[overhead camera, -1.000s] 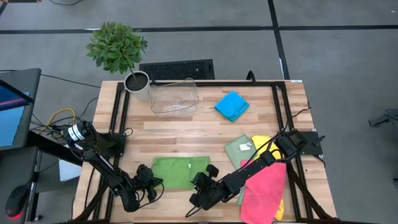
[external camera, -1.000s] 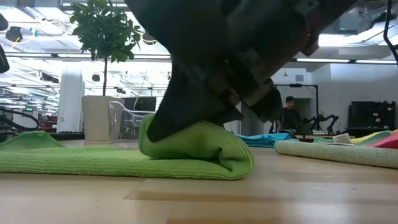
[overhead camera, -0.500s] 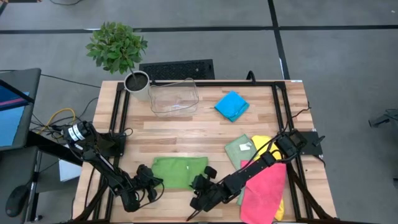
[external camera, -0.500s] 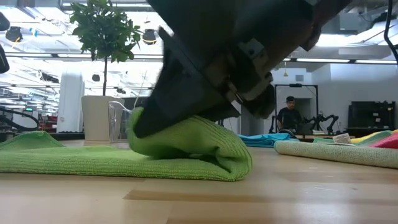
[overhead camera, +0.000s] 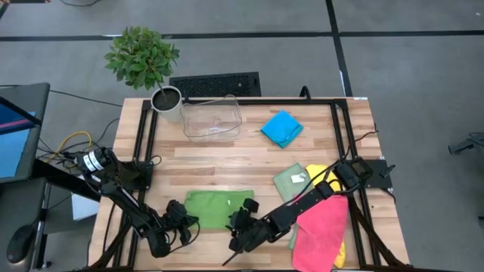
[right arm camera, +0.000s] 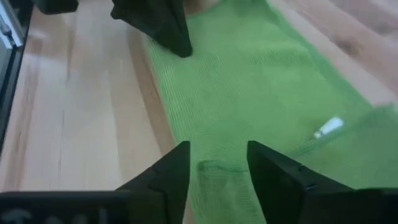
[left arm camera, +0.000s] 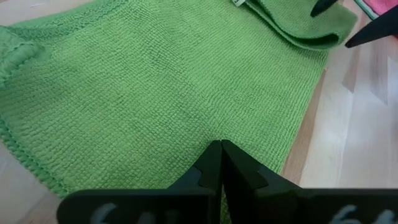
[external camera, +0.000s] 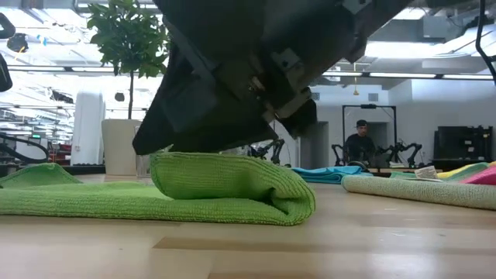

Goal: Fold microfiber towels
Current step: Fold the green microfiber cloth

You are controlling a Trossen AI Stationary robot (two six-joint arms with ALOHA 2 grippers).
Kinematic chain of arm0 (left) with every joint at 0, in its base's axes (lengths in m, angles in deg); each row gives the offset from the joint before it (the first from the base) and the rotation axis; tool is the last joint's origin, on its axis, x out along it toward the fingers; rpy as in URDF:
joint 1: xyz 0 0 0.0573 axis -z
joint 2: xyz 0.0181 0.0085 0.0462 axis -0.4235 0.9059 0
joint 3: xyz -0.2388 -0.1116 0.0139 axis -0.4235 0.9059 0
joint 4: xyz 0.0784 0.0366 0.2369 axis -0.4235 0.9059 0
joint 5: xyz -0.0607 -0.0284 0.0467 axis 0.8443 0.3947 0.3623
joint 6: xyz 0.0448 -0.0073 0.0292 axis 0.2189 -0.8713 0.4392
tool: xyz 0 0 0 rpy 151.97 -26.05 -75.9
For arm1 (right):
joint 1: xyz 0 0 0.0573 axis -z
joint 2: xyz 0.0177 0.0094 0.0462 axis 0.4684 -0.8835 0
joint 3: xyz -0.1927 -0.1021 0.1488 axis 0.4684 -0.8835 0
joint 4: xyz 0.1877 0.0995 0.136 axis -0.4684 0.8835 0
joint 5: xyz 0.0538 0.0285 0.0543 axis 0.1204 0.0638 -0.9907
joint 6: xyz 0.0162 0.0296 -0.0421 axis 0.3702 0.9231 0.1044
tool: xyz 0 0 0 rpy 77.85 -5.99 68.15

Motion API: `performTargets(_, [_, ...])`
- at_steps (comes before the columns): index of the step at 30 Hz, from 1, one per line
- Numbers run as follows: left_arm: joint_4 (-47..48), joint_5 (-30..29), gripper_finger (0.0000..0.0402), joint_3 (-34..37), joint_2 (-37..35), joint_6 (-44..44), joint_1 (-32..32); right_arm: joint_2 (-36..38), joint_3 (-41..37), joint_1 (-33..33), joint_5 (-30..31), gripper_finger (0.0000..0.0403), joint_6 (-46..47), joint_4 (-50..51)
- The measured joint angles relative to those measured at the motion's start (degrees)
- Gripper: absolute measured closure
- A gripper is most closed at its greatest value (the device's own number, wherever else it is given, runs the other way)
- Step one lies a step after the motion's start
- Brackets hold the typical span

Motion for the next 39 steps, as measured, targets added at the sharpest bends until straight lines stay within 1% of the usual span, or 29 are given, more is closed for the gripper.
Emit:
performTargets(5, [-0.85,-0.60,0.0401,-1.61,-1.29,1.64,-0.20,4.38,0.18,-0.09,2.64,0.0196,-6.10,-1.31])
performTargets(9, [-0.41,-2.55,0.0401,-2.61,-4.28,7.07,-1.20,4.91,0.03,-1.14,3.86,0.0195,-6.14,2.35])
performTargets(12, [-0.57,-4.24,0.0401,-4.13,-6.33,13.13,-1.97,4.47,0.09,-2.79,5.75,0.0201,-3.67,4.66])
performTargets(14, [-0.50,-5.02,0.0401,-5.37,-6.84,18.69,-3.08,4.29,0.03,-4.09,7.90,0.0206,-1.48,7.44])
performTargets(17, [-2.11,-6.50,0.0401,-6.50,-6.93,25.94,-5.99,4.28,0.07,-6.26,13.83,0.0217,2.63,10.84])
performTargets(19, [-6.22,-6.87,0.0401,-6.72,-6.71,31.05,-8.59,4.28,0.05,-7.62,17.67,0.0227,6.29,14.02])
performTargets(21, [-11.58,-6.71,0.0401,-6.77,-5.87,37.07,-11.12,4.28,0.05,-8.65,19.87,0.0237,10.33,16.47])
performTargets(24, [-21.95,-2.76,0.0401,-6.77,-3.55,46.68,-14.33,4.28,-1.42,-9.51,20.54,0.0250,13.67,16.50])
performTargets(27, [-29.75,2.51,0.0401,-6.81,-0.11,51.93,-16.51,4.28,-4.10,-9.68,20.56,0.0261,14.58,13.05])
performTargets(29, [-30.20,4.41,0.0401,-7.60,2.18,52.46,-17.31,4.28,-5.85,-9.92,20.59,0.0268,16.50,10.85])
performTargets(32, [-28.92,4.56,0.0401,-9.58,5.08,52.32,-17.66,4.24,-9.13,-10.00,20.54,0.0276,18.31,8.62])
performTargets(35, [-28.66,5.13,0.0401,-11.81,7.87,53.50,-17.92,4.21,-10.42,-9.93,20.35,0.0283,18.37,5.50])
performTargets(37, [-27.96,6.25,0.0401,-13.39,9.19,54.28,-18.20,4.21,-11.61,-9.69,18.88,0.0285,18.27,2.72])
performTargets(39, [-25.03,7.52,0.0401,-14.66,9.89,53.97,-18.51,4.21,-12.87,-9.08,16.72,0.0286,17.08,-0.04])
